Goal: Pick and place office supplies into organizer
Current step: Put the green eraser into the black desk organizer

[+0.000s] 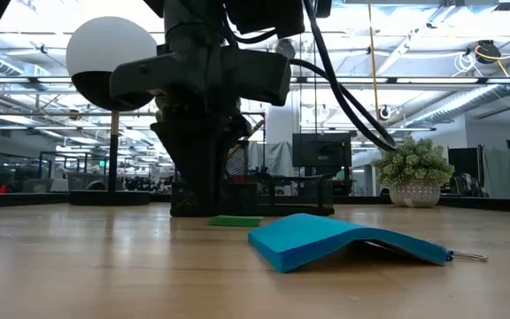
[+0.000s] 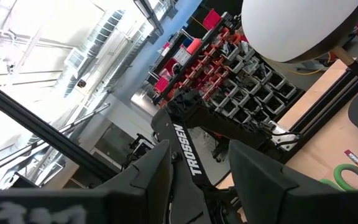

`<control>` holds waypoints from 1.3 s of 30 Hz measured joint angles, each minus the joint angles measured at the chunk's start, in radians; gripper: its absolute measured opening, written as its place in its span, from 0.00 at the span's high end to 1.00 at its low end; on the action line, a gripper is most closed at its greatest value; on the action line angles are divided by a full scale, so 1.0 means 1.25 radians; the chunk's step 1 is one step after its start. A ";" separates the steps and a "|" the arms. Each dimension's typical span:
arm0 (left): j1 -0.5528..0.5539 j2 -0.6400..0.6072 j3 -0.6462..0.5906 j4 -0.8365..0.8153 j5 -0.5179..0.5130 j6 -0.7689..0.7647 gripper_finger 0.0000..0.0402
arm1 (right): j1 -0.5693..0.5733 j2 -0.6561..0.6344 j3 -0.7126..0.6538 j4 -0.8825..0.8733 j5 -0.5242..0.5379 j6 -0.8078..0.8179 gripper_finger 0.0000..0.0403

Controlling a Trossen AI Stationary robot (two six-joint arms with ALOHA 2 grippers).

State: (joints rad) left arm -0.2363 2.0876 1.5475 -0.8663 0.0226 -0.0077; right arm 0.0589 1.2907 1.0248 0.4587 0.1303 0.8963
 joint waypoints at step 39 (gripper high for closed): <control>0.021 0.042 0.003 0.110 -0.003 0.027 0.60 | 0.000 0.000 0.000 0.000 0.000 -0.015 0.63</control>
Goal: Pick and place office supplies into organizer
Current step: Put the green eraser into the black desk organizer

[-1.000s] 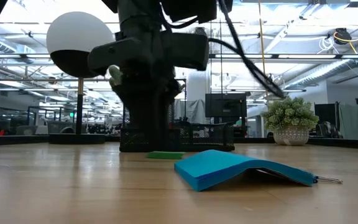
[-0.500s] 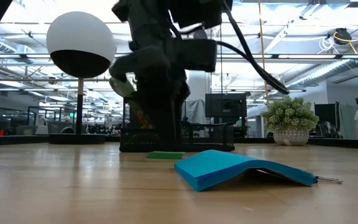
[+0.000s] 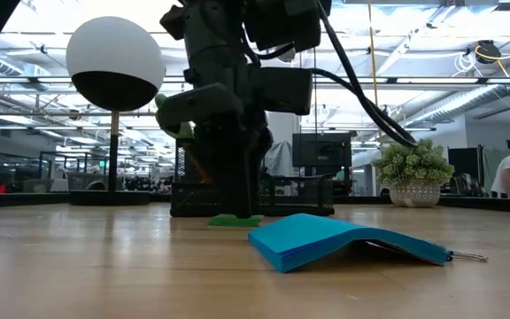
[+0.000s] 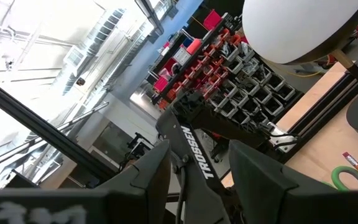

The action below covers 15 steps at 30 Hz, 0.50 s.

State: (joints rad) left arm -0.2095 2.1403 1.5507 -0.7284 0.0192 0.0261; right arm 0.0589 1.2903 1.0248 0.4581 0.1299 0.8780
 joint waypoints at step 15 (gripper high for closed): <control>-0.016 -0.028 -0.004 -0.017 0.032 -0.013 0.60 | 0.000 0.000 0.000 0.000 0.000 0.000 0.63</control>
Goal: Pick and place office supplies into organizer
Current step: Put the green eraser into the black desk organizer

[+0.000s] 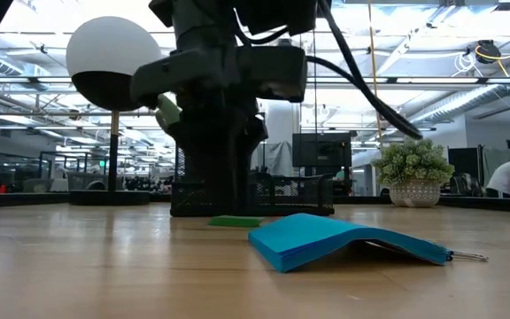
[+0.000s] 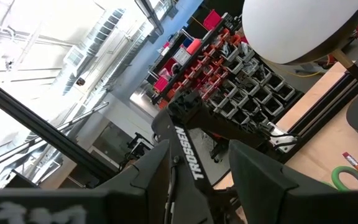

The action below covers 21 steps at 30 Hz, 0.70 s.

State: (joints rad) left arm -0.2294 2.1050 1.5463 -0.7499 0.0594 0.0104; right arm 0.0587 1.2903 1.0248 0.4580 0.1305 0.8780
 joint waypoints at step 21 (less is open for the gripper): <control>0.016 0.041 0.003 0.035 -0.050 0.044 0.60 | 0.000 0.000 0.000 0.000 0.000 0.016 0.63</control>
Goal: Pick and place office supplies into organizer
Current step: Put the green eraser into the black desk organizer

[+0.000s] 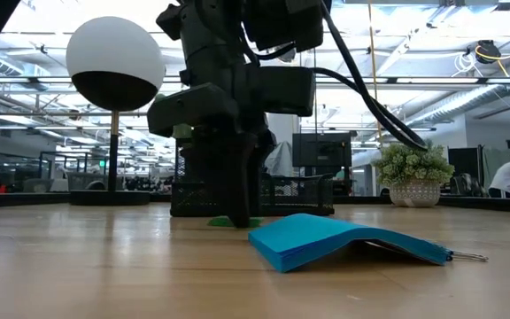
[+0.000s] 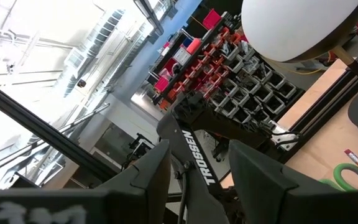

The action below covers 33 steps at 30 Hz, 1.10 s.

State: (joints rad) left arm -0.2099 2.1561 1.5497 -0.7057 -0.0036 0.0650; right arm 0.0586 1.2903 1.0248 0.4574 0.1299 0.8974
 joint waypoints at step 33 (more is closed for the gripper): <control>-0.010 0.000 -0.001 -0.002 -0.019 -0.025 0.92 | 0.000 0.000 0.000 -0.001 0.000 -0.019 0.63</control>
State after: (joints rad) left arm -0.2230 2.1559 1.5489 -0.7079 -0.0273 0.0338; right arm 0.0586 1.2903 1.0248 0.4565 0.1302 0.8742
